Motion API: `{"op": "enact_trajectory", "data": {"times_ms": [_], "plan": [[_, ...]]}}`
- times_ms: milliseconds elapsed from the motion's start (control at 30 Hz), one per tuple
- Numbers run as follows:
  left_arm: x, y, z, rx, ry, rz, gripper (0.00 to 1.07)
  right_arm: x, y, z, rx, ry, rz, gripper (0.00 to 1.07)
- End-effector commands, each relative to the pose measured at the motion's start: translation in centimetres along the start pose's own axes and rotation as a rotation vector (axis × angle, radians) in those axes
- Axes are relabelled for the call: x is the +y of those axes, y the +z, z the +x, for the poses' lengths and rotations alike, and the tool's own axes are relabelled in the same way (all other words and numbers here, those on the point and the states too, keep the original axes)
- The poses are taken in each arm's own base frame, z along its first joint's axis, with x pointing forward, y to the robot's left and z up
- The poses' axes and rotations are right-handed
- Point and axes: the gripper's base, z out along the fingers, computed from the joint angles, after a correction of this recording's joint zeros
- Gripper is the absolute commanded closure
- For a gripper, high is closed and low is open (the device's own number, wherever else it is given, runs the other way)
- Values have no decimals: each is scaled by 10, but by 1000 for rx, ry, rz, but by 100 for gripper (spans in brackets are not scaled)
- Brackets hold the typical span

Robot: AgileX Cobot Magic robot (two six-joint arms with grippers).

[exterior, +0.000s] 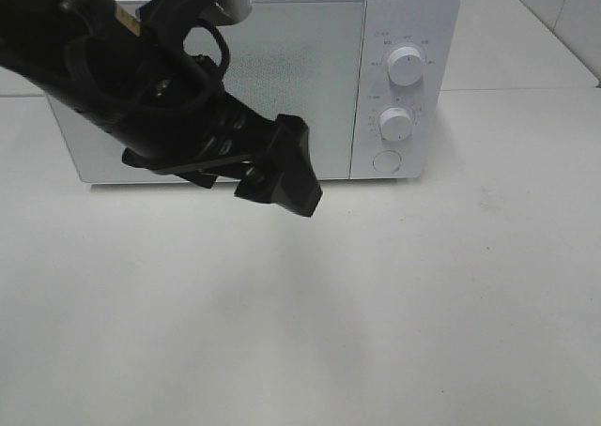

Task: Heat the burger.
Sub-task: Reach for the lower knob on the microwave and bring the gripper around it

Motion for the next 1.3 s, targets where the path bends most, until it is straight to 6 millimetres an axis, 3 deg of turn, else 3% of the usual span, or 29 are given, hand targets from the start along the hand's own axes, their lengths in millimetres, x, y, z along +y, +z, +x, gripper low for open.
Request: {"op": "enact_trajectory", "data": {"times_ms": [33,267,533,900,1100,1233,1300], "plan": [[-2,-15,8,63,60,-18,7,0,-2,2,-32,-11,2,32],[18,-32,19,183,-45,-57,7,0,-2,2,-32,-11,2,32],[61,-61,31,269,-191,-98,8,0,-2,2,-32,-11,2,32],[115,-137,56,110,-431,-254,8,0,-2,2,-32,-11,2,32],[110,-164,70,55,-462,-307,8,0,-2,2,-32,-11,2,32],[104,-168,78,52,-456,-315,8,0,-2,2,-32,-11,2,32],[99,-165,93,47,-456,-326,8,0,-2,2,-32,-11,2,32]]}}
